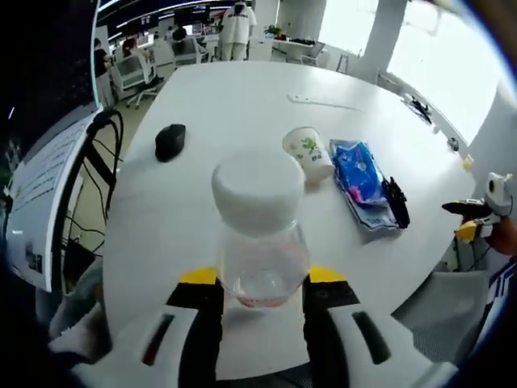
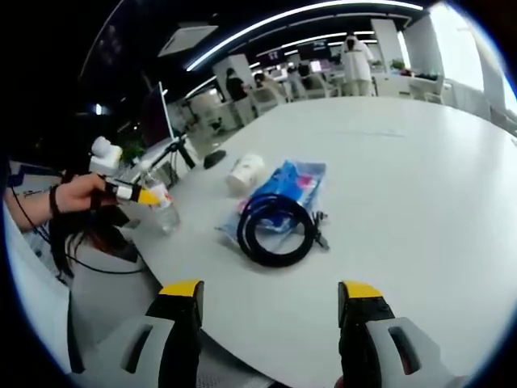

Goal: Arrange the tabletop items into an orderly group along one side of the table until the central work area is clear of visible clutter.

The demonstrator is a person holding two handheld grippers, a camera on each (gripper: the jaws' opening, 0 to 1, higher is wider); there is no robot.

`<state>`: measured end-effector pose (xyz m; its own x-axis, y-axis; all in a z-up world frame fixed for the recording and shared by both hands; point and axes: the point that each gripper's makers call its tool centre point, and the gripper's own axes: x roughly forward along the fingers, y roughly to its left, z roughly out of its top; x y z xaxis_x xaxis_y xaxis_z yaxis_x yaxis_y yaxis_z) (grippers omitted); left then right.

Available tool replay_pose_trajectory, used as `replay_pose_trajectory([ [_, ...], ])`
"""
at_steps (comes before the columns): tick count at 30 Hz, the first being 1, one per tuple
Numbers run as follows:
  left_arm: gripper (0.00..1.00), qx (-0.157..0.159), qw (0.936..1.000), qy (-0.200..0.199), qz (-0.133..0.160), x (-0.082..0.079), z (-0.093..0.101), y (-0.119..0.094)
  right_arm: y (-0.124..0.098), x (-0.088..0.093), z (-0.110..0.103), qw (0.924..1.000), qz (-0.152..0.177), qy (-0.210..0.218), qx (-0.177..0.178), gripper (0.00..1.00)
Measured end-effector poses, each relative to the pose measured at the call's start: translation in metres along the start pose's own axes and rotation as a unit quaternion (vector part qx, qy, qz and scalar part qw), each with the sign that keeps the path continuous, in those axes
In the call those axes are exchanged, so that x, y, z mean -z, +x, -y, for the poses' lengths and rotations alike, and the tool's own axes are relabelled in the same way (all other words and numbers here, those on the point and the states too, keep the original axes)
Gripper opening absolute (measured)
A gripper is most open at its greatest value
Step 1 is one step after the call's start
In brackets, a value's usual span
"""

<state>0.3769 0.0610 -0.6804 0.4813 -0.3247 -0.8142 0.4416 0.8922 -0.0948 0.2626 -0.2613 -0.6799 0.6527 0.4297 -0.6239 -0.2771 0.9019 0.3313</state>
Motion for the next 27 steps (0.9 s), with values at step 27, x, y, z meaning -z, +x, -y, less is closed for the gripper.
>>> replay_pose_trajectory([
  [27, 0.37, -0.029, 0.9989, 0.017, 0.032, 0.015, 0.006, -0.004, 0.002, 0.001, -0.001, 0.9999, -0.008, -0.005, -0.006, 0.69],
])
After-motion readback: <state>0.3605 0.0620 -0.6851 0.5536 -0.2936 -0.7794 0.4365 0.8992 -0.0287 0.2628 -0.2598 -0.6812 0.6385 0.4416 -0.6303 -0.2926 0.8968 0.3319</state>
